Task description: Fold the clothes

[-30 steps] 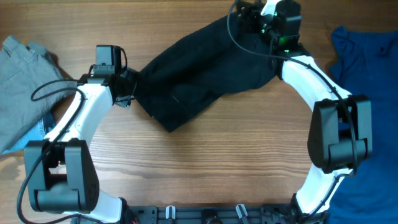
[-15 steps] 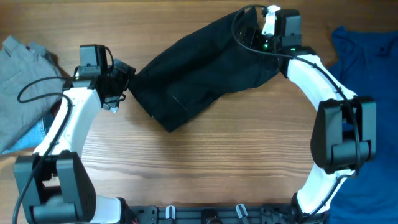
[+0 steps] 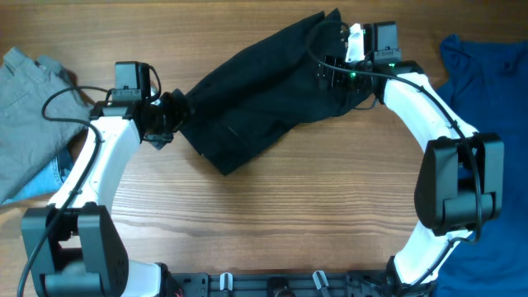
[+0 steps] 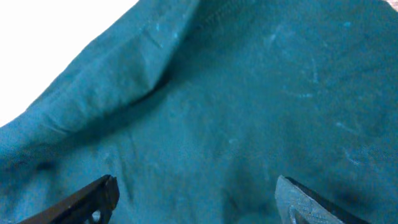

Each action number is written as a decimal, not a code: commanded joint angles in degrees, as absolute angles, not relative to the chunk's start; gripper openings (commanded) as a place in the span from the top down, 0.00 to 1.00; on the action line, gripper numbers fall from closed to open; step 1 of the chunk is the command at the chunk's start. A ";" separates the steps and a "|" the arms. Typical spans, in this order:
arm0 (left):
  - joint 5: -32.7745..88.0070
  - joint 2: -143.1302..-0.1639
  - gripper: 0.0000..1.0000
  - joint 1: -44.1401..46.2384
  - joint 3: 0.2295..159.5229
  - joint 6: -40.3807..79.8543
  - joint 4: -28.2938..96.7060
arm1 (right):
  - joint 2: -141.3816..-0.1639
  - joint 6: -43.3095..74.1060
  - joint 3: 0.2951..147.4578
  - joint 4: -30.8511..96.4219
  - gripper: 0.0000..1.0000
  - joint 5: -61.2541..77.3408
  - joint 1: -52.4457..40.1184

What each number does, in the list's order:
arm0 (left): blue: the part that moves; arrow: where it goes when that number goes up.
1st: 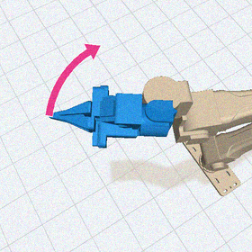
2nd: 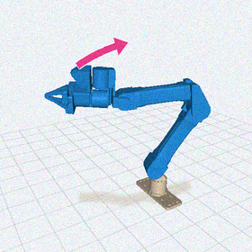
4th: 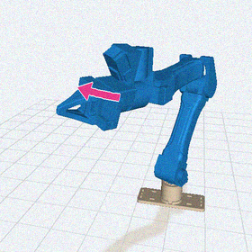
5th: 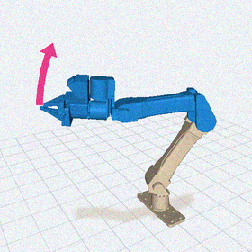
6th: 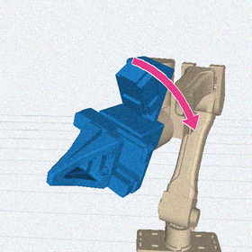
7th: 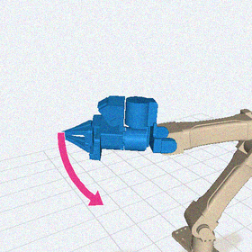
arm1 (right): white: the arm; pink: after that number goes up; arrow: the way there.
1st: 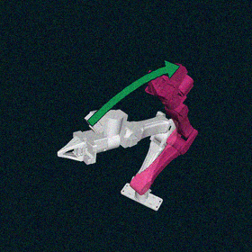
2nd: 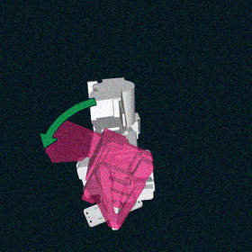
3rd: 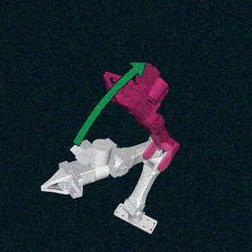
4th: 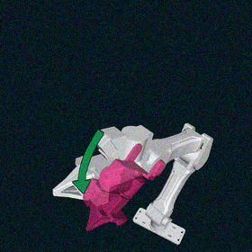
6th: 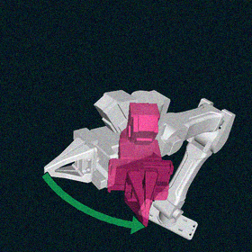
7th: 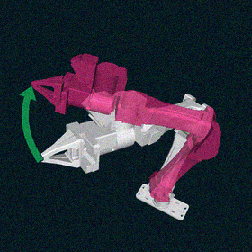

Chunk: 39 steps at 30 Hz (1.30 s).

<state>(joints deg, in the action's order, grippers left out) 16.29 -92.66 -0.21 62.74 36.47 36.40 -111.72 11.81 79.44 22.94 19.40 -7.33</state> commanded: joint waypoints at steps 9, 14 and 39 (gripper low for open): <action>11.99 -93.51 0.73 7.57 62.98 30.06 24.69 | -114.76 7.66 76.14 23.64 0.63 16.88 -7.53; 11.42 -98.43 0.65 7.25 62.98 30.44 15.97 | -115.37 7.51 76.14 23.57 0.62 15.35 -7.53; 10.94 -108.71 0.64 -5.02 63.05 44.97 10.00 | -115.42 7.51 76.14 27.40 0.62 13.87 -7.53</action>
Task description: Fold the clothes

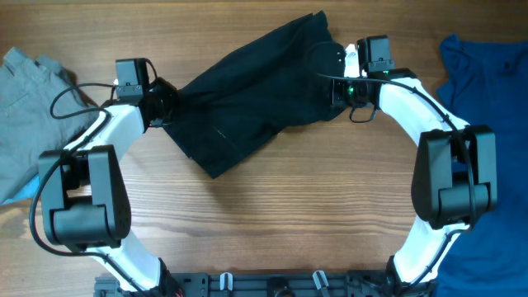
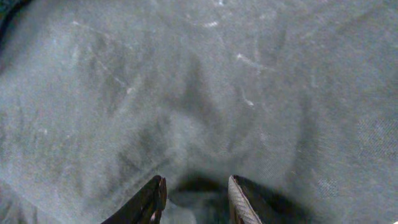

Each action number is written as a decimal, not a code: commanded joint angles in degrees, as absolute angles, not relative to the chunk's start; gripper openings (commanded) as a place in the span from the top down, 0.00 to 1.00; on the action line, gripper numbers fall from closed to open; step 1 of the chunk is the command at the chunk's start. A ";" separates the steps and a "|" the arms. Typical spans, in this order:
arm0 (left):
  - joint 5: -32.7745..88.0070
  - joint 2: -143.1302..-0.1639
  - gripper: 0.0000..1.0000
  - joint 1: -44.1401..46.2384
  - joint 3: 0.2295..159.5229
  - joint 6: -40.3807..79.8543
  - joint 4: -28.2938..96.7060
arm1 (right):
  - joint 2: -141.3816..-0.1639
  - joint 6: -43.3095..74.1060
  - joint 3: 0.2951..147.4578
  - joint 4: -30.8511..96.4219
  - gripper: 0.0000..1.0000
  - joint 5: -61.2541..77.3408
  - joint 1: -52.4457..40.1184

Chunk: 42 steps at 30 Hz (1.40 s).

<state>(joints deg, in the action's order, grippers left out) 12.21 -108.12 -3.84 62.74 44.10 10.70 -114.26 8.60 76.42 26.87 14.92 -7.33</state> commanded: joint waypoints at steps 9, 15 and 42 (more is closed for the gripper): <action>23.09 -100.25 0.00 -10.44 63.02 42.15 20.78 | -115.42 7.49 76.14 27.00 0.62 13.52 -7.53; 22.20 -98.45 0.00 -15.68 63.02 42.00 31.33 | -113.65 7.68 77.52 24.73 0.62 21.10 -7.53; 20.10 -106.85 0.00 -0.34 58.37 40.97 32.95 | -120.36 7.46 79.02 19.57 0.62 16.01 -7.53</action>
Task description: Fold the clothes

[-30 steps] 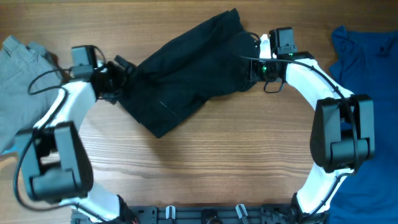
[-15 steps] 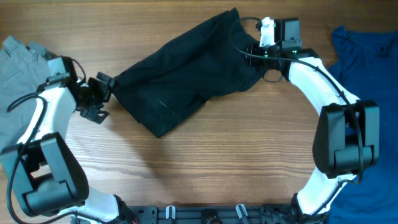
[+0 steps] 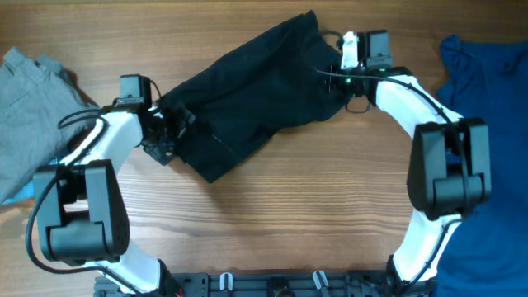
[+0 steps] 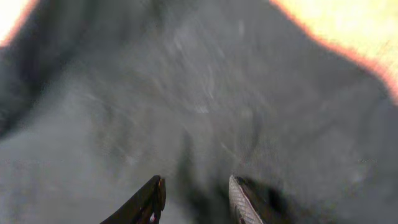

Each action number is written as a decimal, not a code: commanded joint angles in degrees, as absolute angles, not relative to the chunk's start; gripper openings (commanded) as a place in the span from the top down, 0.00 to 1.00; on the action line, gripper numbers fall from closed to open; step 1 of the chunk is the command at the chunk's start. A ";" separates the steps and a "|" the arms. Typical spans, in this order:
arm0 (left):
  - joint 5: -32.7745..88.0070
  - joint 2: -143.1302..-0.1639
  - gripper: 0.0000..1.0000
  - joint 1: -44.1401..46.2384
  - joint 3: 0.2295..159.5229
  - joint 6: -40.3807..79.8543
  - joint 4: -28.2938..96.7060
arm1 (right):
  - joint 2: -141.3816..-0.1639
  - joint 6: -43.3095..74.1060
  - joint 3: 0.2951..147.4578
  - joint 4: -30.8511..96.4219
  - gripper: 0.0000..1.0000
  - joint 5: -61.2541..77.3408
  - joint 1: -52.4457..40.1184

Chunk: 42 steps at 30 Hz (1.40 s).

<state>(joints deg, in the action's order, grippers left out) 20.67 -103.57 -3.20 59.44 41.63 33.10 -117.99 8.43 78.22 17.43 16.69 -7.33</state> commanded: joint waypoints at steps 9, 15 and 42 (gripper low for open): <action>20.08 -107.07 0.68 0.93 58.39 40.95 25.69 | -120.55 11.68 79.00 41.60 0.71 2.74 -7.46; 18.44 -107.07 0.96 -1.23 58.39 40.64 21.32 | -120.55 15.75 79.02 51.03 0.89 -0.27 -7.42; 17.06 -101.19 0.96 -8.01 61.63 21.08 39.07 | -101.51 4.47 83.13 35.83 0.80 26.92 -8.40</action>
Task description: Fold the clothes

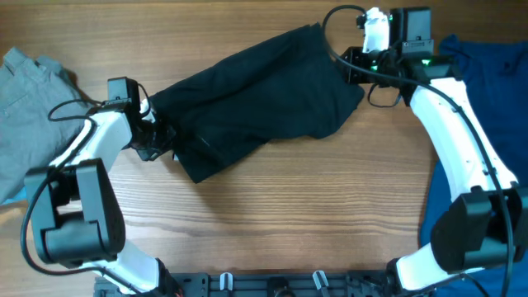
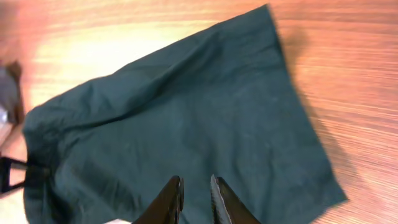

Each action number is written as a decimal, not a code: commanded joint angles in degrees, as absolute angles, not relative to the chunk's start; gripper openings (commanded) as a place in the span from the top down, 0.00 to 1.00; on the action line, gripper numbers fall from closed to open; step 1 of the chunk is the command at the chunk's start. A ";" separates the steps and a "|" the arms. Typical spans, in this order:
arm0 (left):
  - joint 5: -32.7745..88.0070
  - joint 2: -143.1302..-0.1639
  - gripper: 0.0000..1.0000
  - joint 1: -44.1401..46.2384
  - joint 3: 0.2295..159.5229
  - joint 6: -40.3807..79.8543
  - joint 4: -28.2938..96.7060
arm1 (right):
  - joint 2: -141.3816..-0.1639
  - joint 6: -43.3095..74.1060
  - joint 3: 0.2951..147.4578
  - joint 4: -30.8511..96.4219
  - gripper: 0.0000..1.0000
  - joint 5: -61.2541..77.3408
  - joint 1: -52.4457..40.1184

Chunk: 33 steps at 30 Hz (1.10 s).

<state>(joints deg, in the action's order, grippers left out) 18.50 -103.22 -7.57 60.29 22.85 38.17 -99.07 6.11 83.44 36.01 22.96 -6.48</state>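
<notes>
A black garment (image 1: 256,95) lies stretched slantwise across the wooden table, from lower left to upper right; it looks dark teal (image 2: 186,130) in the right wrist view. My right gripper (image 1: 356,68) is at its right edge, its fingers (image 2: 172,198) nearly together and pinching the near edge of the cloth, and its midpoint (image 2: 194,198) lies over the cloth. My left gripper (image 1: 153,137) sits at the garment's left end with cloth bunched in it, and shows as a dark shape (image 2: 7,175) far off in the right wrist view.
A grey garment (image 1: 29,91) lies at the table's left edge. A blue garment (image 1: 483,70) lies at the right, under and behind my right arm. Bare wooden table (image 1: 289,214) stretches in front of the black garment.
My right gripper has moved right and back with the garment's edge, and its fingers stand closer together. The garment is drawn out longer and flatter. My left gripper is slightly further left.
At first my right gripper was wide open over the garment's right part, with the left gripper at the left end. Then the right fingers had closed on a fold of cloth and kept it. Now the garment is stretched between both grippers.
</notes>
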 commanded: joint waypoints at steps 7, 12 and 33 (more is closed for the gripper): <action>17.06 -101.38 0.00 -8.01 61.60 22.06 43.75 | -107.94 4.47 83.13 32.05 0.78 17.87 -10.87; 16.84 -101.38 0.00 -8.01 60.25 24.97 45.10 | -115.15 4.47 83.13 28.25 0.78 17.10 -10.87; 18.87 -105.45 0.96 -3.09 55.90 25.71 28.38 | -121.40 4.51 81.30 44.12 0.83 0.38 -10.81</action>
<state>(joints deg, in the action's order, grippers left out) 19.49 -104.01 -4.32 56.55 26.26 28.82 -120.53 4.86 83.29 42.11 3.77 -10.94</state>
